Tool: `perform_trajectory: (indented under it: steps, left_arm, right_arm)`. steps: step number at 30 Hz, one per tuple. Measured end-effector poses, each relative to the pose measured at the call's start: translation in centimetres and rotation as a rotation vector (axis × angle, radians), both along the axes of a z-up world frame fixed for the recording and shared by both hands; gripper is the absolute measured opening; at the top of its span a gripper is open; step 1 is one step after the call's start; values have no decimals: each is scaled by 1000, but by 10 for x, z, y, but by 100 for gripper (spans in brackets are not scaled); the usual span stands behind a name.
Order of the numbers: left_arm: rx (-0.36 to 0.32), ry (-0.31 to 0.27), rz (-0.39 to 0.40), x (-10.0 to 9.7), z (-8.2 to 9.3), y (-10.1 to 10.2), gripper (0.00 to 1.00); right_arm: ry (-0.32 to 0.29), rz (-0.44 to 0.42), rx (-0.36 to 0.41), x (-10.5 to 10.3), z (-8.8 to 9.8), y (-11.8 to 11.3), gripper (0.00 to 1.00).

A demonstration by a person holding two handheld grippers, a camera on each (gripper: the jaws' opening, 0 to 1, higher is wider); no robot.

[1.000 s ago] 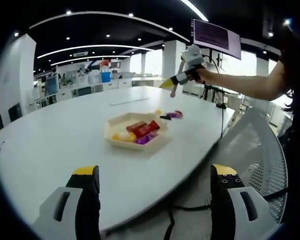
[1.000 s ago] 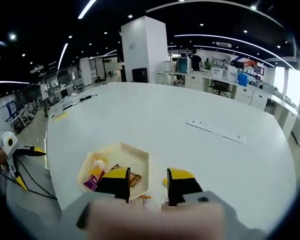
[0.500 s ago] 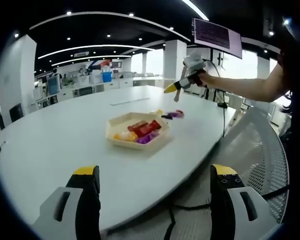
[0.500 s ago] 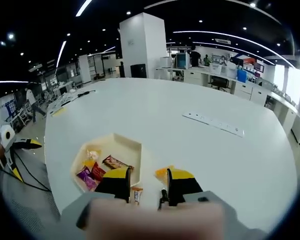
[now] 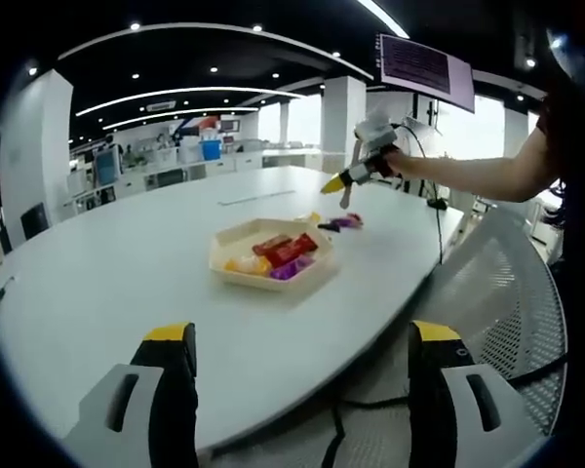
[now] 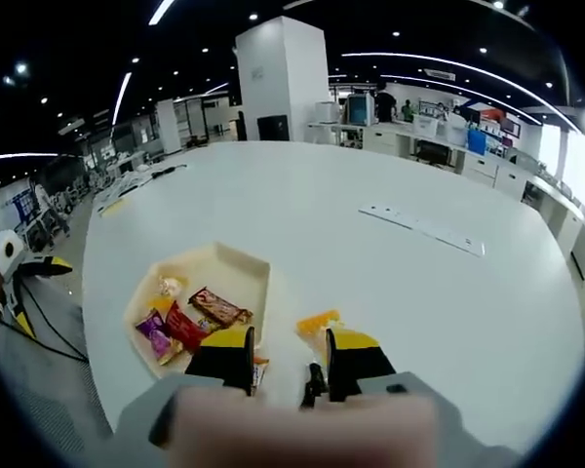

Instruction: Place the target food into the container with the food tongs after gripping and lifting it, then release it inside without dropping or visibly crushing the food.

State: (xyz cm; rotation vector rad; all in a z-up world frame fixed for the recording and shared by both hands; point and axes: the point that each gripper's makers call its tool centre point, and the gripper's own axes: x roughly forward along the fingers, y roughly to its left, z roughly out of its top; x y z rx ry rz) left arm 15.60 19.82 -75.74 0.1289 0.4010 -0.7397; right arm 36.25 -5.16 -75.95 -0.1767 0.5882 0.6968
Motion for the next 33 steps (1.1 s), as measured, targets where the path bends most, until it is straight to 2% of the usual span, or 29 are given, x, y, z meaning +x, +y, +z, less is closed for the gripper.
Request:
perform_trajectory:
  steps: [16, 23, 27, 33]
  left_arm:
    - [0, 4, 0, 0, -1, 0, 87]
    - [2, 8, -2, 0, -1, 0, 88]
    - [4, 7, -1, 0, -2, 0, 87]
    - [5, 9, 2, 0, -2, 1, 87]
  right_arm:
    - [20, 6, -28, 15, -35, -1, 29]
    - [24, -2, -36, 17, -42, -1, 29]
    - [20, 14, -83, 16, -50, -2, 29]
    - [26, 4, -72, 20, -57, -1, 29]
